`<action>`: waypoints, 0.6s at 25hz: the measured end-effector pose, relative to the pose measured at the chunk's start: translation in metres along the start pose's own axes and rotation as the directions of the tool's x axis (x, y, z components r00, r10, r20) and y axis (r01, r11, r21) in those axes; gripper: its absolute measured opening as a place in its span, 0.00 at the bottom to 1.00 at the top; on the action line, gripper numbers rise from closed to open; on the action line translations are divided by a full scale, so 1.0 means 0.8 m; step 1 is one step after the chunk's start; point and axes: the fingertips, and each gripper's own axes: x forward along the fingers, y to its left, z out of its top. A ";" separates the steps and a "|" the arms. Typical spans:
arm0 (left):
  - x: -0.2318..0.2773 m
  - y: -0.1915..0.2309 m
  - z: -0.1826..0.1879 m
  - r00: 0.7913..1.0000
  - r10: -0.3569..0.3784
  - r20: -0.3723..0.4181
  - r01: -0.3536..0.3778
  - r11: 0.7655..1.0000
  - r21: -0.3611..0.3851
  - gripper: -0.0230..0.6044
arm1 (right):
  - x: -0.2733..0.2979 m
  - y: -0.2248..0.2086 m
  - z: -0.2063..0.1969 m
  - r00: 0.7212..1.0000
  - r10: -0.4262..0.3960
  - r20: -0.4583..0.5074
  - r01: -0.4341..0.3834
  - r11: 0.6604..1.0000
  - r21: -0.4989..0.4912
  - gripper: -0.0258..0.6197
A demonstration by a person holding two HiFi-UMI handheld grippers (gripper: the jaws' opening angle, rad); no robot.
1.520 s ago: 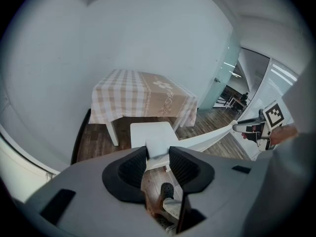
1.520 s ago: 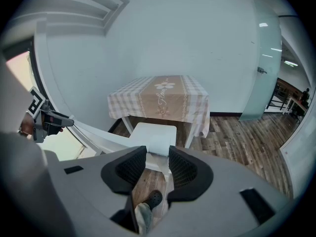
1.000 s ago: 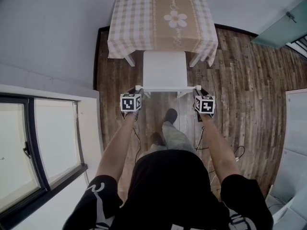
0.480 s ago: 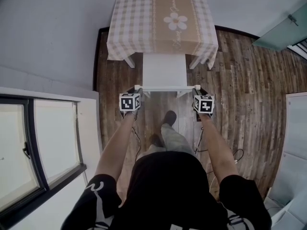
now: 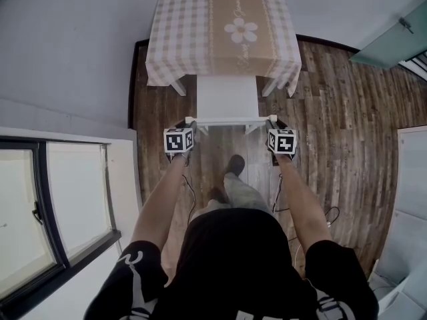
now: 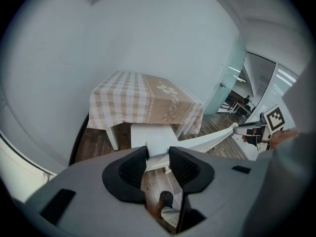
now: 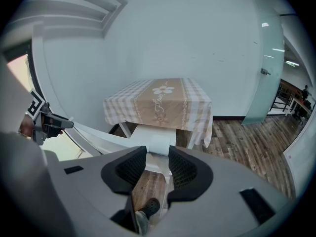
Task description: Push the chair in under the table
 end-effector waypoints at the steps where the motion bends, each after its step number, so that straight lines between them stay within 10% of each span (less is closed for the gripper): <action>1: 0.001 0.000 0.002 1.000 0.000 -0.001 0.000 1.000 -0.001 0.28 | 0.002 -0.001 0.002 1.000 0.000 -0.001 0.000 1.000 0.001 0.26; 15: 0.023 0.005 0.031 1.000 -0.004 0.021 0.004 1.000 -0.003 0.28 | 0.027 -0.014 0.028 1.000 -0.002 -0.002 0.002 1.000 0.010 0.26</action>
